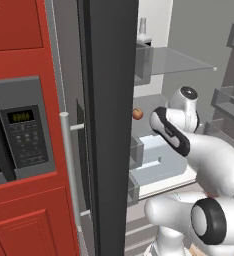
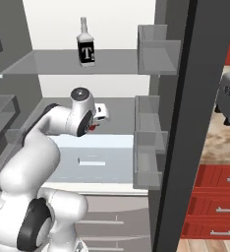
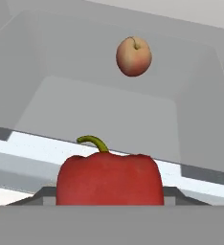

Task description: Place the liquor on the top shelf of the fridge to keep it out of children's reach, and place the peach and bell pepper on lower shelves for easy access.

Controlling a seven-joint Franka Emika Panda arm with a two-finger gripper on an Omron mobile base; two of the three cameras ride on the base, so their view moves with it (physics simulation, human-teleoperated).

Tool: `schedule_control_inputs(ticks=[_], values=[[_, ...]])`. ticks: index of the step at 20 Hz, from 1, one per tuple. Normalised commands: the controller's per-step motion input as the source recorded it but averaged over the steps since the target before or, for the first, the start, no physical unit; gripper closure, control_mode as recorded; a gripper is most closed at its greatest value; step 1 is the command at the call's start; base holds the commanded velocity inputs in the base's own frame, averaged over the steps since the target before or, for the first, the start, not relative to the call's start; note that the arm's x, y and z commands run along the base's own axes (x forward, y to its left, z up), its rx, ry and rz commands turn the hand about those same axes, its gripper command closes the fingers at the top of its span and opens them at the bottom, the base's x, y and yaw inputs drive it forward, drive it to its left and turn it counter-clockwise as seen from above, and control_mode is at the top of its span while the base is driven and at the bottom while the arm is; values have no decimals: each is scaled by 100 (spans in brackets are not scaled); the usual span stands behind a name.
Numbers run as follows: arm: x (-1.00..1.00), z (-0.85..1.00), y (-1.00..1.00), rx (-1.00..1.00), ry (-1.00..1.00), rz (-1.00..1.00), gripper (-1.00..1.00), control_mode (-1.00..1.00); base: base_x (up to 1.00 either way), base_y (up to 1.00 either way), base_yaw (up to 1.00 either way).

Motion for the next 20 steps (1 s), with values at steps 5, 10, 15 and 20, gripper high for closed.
schedule_control_inputs(ticks=[5, 10, 15, 20], values=[[55, -23, -13, 6, 0, 0, 100, -100, 0, 0, 0], [55, -24, -4, 0, 0, 0, 100, -100, 0, 0, 0], [59, -32, -2, 0, 0, 0, 100, -100, 0, 0, 0], [61, -29, 0, 0, -1, 0, 100, -100, 0, 0, 0]])
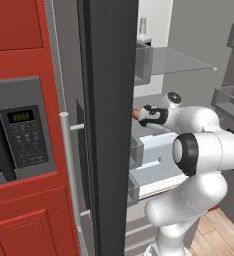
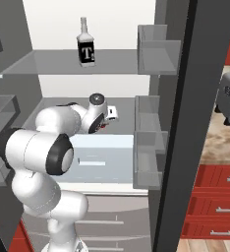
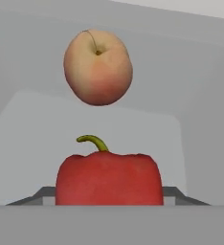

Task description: Place the liquor on the top shelf of the fridge to keep it out of children's reach, and place the peach and bell pepper on lower shelves for easy access.

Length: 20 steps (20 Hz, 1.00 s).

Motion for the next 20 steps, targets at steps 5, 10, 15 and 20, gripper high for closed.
schedule_control_inputs(ticks=[5, 10, 15, 20], values=[[52, -1, 0, 0, -12, 0, -100, -100, 0, 0, 0], [47, 0, 0, 0, -14, 0, -100, -100, 0, 0, 0], [13, 0, 0, 0, -5, 0, -100, -100, 0, 0, 0], [-14, 6, 0, 0, 6, 0, -100, -100, 0, 0, 0]])
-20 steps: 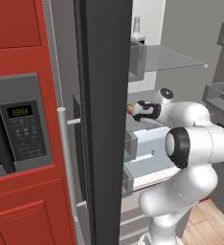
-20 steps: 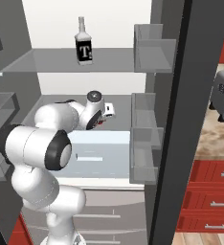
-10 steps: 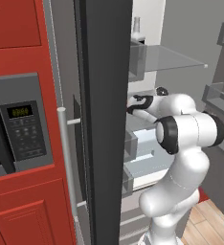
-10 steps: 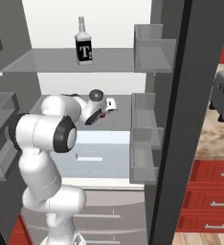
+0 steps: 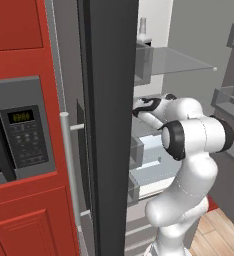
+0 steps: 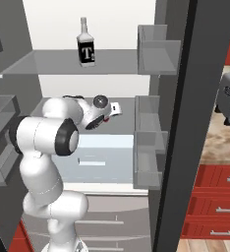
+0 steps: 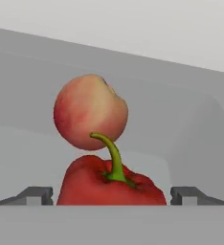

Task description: Place the liquor on the top shelf of the fridge to keep it out of children's reach, and place the peach and bell pepper on lower shelves for easy access.

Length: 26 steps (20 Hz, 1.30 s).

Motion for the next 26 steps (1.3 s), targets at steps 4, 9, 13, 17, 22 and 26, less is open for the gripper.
schedule_control_inputs(ticks=[4, 9, 13, 17, 22, 26], values=[[-53, 22, 0, -2, 10, 0, -100, -100, 0, 0, 0], [-72, 55, 0, -2, 1, 0, -100, -100, 0, 0, 0], [-70, 47, 0, -4, 2, 0, -100, -100, 0, 0, 0], [-85, 16, 0, -4, 3, 0, -100, -100, 0, 0, 0], [-95, 1, 2, -5, 3, 0, -100, -100, 0, 0, 0], [-93, 8, 1, -1, 0, 0, -100, -100, 0, 0, 0]])
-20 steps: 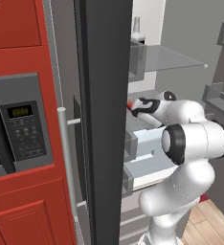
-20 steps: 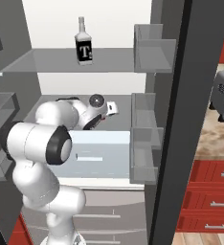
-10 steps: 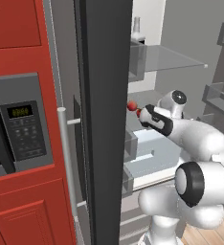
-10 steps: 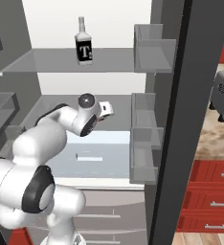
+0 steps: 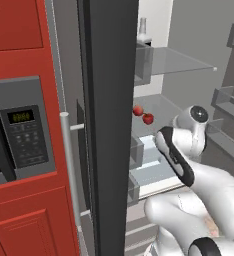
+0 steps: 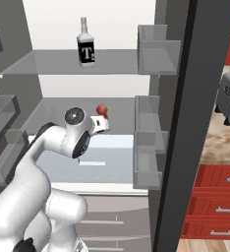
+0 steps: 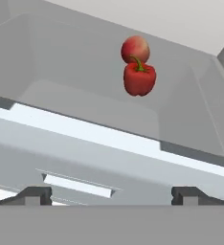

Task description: Place the liquor on the top shelf of the fridge to keep it out of children's reach, and place the peach and bell pepper on lower shelves for easy access.

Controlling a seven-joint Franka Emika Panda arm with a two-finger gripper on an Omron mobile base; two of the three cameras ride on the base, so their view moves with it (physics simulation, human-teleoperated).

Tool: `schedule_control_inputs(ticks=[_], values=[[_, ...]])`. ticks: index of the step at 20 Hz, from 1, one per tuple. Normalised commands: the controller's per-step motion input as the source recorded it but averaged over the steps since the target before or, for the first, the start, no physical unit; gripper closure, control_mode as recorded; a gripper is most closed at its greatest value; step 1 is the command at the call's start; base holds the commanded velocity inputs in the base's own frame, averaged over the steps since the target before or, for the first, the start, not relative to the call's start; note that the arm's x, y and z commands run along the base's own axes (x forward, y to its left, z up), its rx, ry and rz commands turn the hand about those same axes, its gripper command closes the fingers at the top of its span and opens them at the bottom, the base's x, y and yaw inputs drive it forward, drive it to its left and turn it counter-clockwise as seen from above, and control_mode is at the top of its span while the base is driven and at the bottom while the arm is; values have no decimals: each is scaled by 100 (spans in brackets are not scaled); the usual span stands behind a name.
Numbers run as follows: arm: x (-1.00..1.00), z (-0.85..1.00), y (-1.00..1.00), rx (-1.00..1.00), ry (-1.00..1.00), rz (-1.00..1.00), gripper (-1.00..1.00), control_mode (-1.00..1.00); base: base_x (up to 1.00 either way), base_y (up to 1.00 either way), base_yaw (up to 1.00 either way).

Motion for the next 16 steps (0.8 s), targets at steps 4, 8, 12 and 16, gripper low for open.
schedule_control_inputs(ticks=[4, 8, 12, 16], values=[[-98, 36, 0, 0, -1, 0, -100, -100, 0, 0, 0], [-100, 47, 0, 0, -6, 3, -100, -100, 0, 0, 0], [-100, 63, 0, 0, -10, 5, -100, -100, 0, 0, 0], [-93, 78, 0, 0, -13, 3, -100, -100, 0, 0, 0]])
